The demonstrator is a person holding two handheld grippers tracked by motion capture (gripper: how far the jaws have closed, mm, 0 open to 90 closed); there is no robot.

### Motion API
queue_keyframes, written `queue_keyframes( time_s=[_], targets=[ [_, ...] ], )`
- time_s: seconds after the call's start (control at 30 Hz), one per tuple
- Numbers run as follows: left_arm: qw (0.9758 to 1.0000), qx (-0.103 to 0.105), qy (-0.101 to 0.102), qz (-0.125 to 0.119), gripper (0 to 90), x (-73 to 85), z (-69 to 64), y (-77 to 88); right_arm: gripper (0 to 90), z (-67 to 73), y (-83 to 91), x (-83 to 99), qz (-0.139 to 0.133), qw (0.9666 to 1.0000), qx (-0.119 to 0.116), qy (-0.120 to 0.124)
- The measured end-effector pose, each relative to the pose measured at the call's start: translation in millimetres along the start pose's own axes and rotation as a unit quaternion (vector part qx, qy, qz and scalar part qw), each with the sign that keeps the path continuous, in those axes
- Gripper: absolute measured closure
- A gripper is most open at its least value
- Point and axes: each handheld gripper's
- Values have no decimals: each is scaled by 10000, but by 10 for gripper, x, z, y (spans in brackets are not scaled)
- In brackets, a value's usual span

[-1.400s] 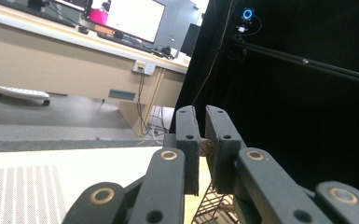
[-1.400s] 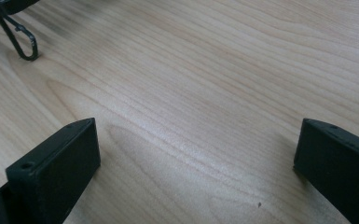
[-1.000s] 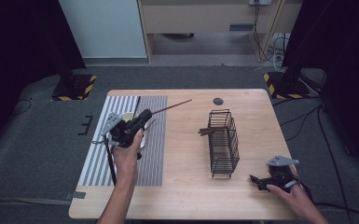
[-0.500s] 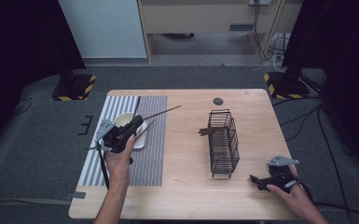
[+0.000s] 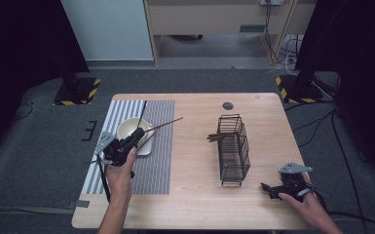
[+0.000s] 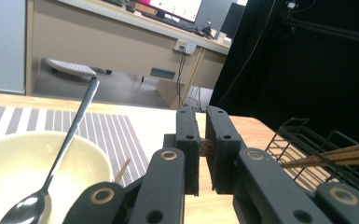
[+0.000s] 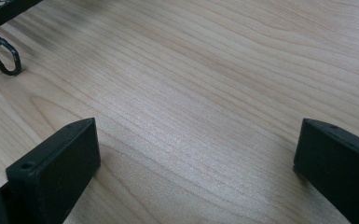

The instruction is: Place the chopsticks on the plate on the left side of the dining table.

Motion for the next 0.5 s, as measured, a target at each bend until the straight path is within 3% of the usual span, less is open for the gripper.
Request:
queue_keyframes(
  time_s=[0.5],
  targets=[
    [9996, -201, 201, 94, 839, 185, 98, 120, 2, -1, 0, 0, -4, 10000, 0, 5]
  ],
)
Point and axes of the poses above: each handheld gripper's, and its own axes: y roughly backward along the jaws, x roughly out of its underside, z roughly to its left, and after that the axes turned 11 degrees about -z, right-handed
